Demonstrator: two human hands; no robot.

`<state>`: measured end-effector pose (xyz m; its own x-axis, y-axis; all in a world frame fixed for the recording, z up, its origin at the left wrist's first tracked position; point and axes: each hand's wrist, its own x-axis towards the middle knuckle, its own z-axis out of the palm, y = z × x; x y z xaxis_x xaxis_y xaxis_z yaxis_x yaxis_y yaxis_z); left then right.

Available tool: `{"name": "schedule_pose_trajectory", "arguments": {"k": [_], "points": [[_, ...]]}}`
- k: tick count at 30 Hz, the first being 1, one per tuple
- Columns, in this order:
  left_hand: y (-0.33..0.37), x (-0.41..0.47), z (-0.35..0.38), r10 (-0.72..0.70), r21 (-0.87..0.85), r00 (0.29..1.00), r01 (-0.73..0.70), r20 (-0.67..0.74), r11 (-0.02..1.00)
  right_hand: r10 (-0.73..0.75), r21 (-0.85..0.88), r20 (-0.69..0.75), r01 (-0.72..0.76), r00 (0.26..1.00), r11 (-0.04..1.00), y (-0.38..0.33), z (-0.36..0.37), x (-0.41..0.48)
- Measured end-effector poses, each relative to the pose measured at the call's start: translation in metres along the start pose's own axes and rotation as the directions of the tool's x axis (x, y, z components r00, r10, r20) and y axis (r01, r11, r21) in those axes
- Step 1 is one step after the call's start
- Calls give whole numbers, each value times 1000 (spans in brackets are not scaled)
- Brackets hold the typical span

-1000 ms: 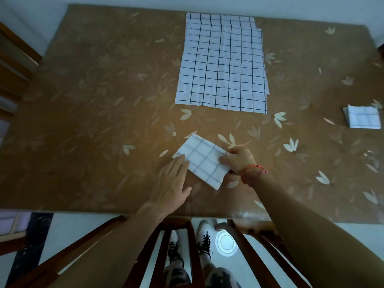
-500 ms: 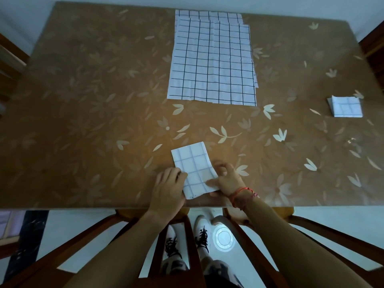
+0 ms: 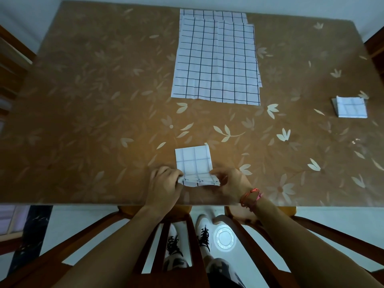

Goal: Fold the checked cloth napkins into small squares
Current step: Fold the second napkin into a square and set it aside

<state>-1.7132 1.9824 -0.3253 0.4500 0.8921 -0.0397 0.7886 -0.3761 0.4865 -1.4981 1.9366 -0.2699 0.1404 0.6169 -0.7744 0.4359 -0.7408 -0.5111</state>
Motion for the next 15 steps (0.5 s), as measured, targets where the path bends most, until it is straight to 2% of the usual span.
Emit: {"name": "schedule_pose_trajectory", "arguments": {"k": [1,2,3,4,5,6,7,8,9,11,15], "points": [[0,2,-1,-6,-14,1000,6,-7,1000,39,-74,7,-38,999,997,-10,-4,-18],[-1,4,-1,-15,-30,1000,15,-8,999,25,-192,60,-14,998,981,-7,-4,-23],[-2,6,-2,-28,-43,1000,27,-6,999,88,-349,152,-30,984,937,-14,-8,-33],[-3,9,-2,-34,-54,999,34,-11,998,131,-515,158,-31,979,856,-12,-10,-26],[-4,12,-3,-38,-64,999,37,-26,997,160,-446,119,-91,980,890,-5,-9,-14],[-4,15,-4,-42,-83,998,38,-45,996,120,-259,2,-115,993,959,-2,-5,-2],[-5,17,-5,-52,-110,997,45,-59,993,69,-91,-99,-78,993,993,0,-4,9],[-5,20,-6,-67,-141,996,57,-62,988,-162,-139,-247,131,955,982,-3,-5,18],[-6,22,-6,-87,-170,995,77,-53,982,-270,-184,-333,218,904,958,-3,-5,26],[-8,25,-5,-124,-213,992,116,-22,970,-323,-221,-313,262,893,939,-4,0,36],[-15,32,1,-199,-246,979,200,30,948,-315,-181,-322,268,893,946,-7,0,47]]}}
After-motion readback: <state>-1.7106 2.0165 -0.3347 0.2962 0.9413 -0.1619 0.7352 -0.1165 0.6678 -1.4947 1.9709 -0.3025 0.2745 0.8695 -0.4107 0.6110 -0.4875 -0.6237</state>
